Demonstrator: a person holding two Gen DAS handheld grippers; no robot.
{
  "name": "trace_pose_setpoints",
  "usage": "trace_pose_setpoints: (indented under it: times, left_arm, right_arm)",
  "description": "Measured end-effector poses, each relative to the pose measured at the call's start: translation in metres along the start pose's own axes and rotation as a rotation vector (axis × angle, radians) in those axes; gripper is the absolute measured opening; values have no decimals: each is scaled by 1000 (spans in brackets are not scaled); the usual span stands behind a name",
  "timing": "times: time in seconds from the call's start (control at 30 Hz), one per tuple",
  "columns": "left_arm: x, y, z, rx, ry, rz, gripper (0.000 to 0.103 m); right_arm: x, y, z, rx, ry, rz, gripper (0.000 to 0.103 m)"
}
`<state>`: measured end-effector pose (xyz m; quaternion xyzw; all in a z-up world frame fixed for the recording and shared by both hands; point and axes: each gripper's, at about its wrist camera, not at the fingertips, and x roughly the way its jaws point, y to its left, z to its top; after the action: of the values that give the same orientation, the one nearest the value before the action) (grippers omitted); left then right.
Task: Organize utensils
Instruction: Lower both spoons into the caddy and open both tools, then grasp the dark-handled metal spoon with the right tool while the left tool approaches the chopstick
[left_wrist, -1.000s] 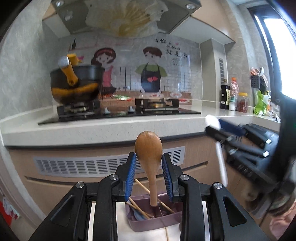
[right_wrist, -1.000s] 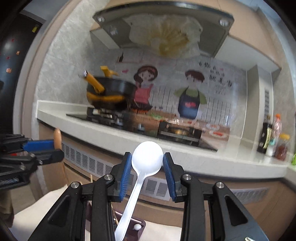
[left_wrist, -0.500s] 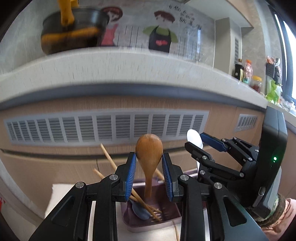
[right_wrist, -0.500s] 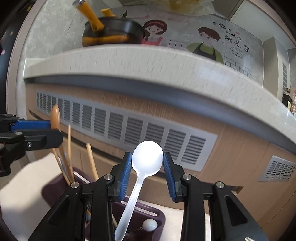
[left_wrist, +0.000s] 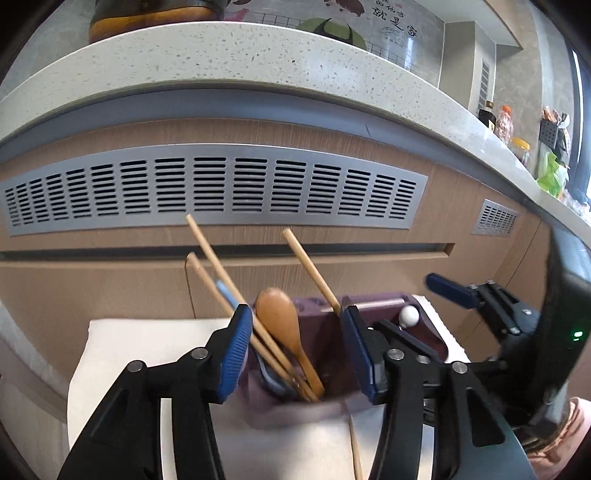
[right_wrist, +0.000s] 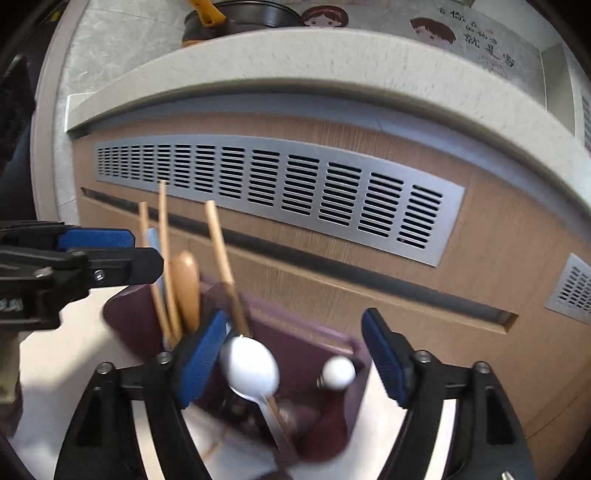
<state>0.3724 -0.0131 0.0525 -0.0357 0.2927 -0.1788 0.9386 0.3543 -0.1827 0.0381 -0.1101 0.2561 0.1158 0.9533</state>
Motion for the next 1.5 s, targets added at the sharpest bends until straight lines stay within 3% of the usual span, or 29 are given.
trace_pose_setpoints:
  times: [0.27,0.43,0.6,1.1,1.17,1.3,1.5]
  left_arm:
    - [-25,-9,-49,3,121,24,62]
    - [-24,-14,-98,9,247,24,65]
    - [-24,-21,-130,12,334,43,65]
    - [-30,-21,-151,11,393,51,65]
    - [-31,-19,-151,5,393,46,65]
    - [-30,-18,-151,-1,403,40,65]
    - [-25,-22,-150,8,417,42,65]
  right_arm:
    - [-57,-3,-37,45,110,-44,84]
    - [-55,-7,-74,110,266,-69,84]
    - [-25,-7,-112,268,478,-2,63]
    - [7,24,-105,220,521,-54,63]
    - [9,23,-103,205,522,-45,59]
    - [0,29,-102,143,510,-1,30]
    - [-26,8,-113,159,504,30,30]
